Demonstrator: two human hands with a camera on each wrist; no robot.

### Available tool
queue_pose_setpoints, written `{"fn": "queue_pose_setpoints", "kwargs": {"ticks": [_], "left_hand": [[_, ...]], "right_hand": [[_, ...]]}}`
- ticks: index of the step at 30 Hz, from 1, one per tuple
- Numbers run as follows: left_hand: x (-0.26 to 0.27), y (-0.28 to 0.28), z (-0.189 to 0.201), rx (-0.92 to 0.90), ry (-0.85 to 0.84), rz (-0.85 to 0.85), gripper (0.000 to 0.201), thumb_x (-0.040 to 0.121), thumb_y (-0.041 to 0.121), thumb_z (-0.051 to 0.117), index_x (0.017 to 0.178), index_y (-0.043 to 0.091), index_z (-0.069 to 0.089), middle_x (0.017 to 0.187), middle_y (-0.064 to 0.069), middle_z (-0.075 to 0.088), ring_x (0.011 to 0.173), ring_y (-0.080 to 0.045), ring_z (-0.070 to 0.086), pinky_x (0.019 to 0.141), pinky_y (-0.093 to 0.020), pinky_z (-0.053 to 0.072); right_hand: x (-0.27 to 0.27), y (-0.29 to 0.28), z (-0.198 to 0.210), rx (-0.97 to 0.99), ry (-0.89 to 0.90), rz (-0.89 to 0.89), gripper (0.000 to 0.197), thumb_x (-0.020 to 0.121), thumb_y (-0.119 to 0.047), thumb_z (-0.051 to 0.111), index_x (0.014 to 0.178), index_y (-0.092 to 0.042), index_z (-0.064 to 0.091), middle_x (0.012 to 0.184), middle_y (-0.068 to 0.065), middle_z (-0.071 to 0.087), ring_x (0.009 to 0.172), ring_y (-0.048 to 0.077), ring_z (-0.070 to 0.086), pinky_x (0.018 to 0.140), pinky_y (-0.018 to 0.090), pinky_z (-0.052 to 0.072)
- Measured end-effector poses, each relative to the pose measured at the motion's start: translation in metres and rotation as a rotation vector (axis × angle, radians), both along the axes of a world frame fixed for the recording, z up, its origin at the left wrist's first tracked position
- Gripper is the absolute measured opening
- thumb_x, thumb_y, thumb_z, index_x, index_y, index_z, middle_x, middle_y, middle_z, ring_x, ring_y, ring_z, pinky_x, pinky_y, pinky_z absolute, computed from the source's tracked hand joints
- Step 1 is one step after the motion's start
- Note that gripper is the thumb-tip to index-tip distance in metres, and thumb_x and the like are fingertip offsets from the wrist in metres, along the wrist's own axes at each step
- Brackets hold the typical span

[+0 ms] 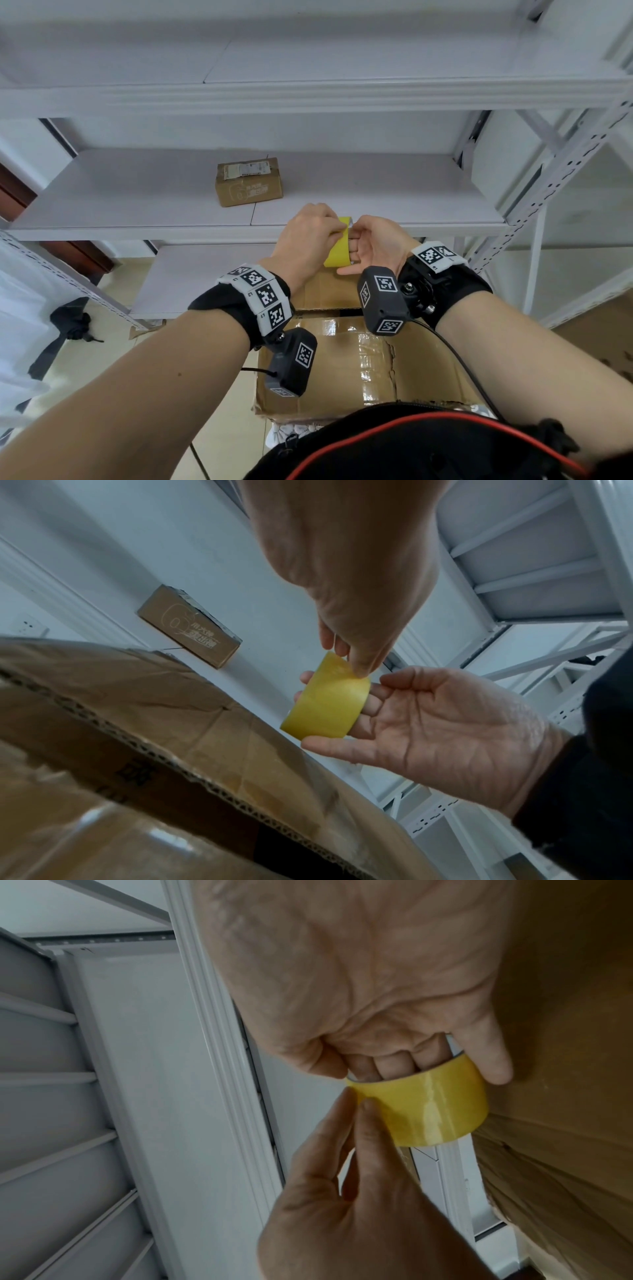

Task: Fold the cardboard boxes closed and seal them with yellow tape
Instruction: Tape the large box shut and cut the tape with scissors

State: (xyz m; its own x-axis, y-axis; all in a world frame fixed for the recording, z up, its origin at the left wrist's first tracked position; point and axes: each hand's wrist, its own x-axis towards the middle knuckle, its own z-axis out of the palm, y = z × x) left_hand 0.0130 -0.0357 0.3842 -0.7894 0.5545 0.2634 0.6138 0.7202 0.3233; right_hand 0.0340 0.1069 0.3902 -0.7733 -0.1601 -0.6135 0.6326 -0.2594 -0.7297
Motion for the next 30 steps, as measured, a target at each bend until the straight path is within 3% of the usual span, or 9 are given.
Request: {"fn": "queue_pose_setpoints", "kwargs": {"ticks": [3,6,9,12,16,18,21,25,30], "left_hand": [[0.004,-0.001,-0.002,0.004,0.114,-0.08,0.005,0.074,0.004,0.076,0.079,0.004,0.077,0.08,-0.013,0.067,0.073,-0.034,0.064,0.055,-0.034,0.053],[0.001,-0.001,-0.005,-0.058,0.171,-0.147,0.016,0.062,-0.001,0.086,0.07,0.005,0.074,0.068,-0.01,0.063,0.059,-0.03,0.062,0.045,-0.029,0.05],[0.001,-0.003,-0.002,-0.047,0.154,-0.161,0.002,0.071,0.003,0.075,0.07,0.005,0.075,0.067,-0.013,0.062,0.059,-0.032,0.063,0.047,-0.033,0.053],[-0.001,-0.003,0.0,-0.032,0.065,-0.098,0.016,0.08,0.01,0.062,0.078,0.002,0.076,0.077,-0.018,0.066,0.07,-0.037,0.064,0.059,-0.041,0.053],[0.002,-0.005,0.007,-0.033,-0.003,-0.051,0.017,0.084,0.01,0.061,0.084,0.001,0.075,0.085,-0.017,0.066,0.077,-0.037,0.064,0.066,-0.041,0.051],[0.002,-0.004,0.009,-0.041,-0.033,-0.038,0.015,0.087,0.01,0.063,0.09,0.002,0.075,0.093,-0.015,0.066,0.083,-0.034,0.064,0.073,-0.042,0.051],[0.001,-0.004,0.007,-0.026,-0.042,-0.033,0.014,0.087,0.012,0.062,0.09,0.004,0.073,0.094,-0.012,0.065,0.082,-0.03,0.065,0.076,-0.044,0.052],[0.004,-0.006,0.003,0.005,-0.063,-0.063,0.01,0.084,0.01,0.064,0.087,0.004,0.072,0.092,-0.011,0.063,0.079,-0.029,0.064,0.074,-0.042,0.052],[0.005,-0.008,-0.003,0.115,-0.14,-0.052,0.021,0.082,0.013,0.072,0.101,0.007,0.072,0.094,-0.01,0.064,0.084,-0.025,0.062,0.079,-0.037,0.049]], "right_hand": [[0.001,-0.002,0.001,0.02,-0.004,0.001,0.028,0.095,-0.02,0.029,0.091,-0.009,0.055,0.089,0.012,0.059,0.082,0.028,0.054,0.111,0.054,0.029],[0.004,-0.002,0.003,0.069,0.002,0.035,0.029,0.098,-0.019,0.028,0.095,-0.009,0.055,0.091,0.012,0.062,0.088,0.028,0.057,0.109,0.053,0.033],[0.006,-0.004,0.005,0.147,0.023,0.055,0.027,0.099,-0.015,0.029,0.106,-0.006,0.054,0.099,0.016,0.064,0.096,0.031,0.059,0.103,0.054,0.038],[0.007,-0.009,0.007,0.226,0.035,0.04,0.033,0.095,-0.007,0.033,0.121,0.003,0.051,0.106,0.023,0.063,0.086,0.032,0.064,0.082,0.049,0.052],[0.006,-0.012,0.011,0.333,0.033,0.092,0.022,0.094,-0.001,0.033,0.1,0.005,0.054,0.092,0.022,0.062,0.073,0.029,0.063,0.061,0.039,0.057],[0.006,-0.014,0.015,0.39,0.04,0.123,0.02,0.093,0.001,0.034,0.096,0.003,0.054,0.091,0.022,0.062,0.075,0.03,0.064,0.071,0.044,0.057],[0.007,-0.018,0.018,0.473,0.029,0.167,0.028,0.09,-0.002,0.037,0.11,0.0,0.057,0.104,0.025,0.062,0.086,0.033,0.061,0.095,0.058,0.046],[0.007,-0.017,0.012,0.544,0.035,0.156,0.041,0.092,-0.015,0.042,0.119,0.014,0.051,0.09,0.018,0.052,0.083,0.03,0.053,0.094,0.065,0.042],[0.008,-0.011,0.016,0.524,0.056,0.154,0.036,0.09,-0.005,0.043,0.123,0.005,0.052,0.106,0.015,0.06,0.095,0.029,0.06,0.084,0.053,0.055]]}}
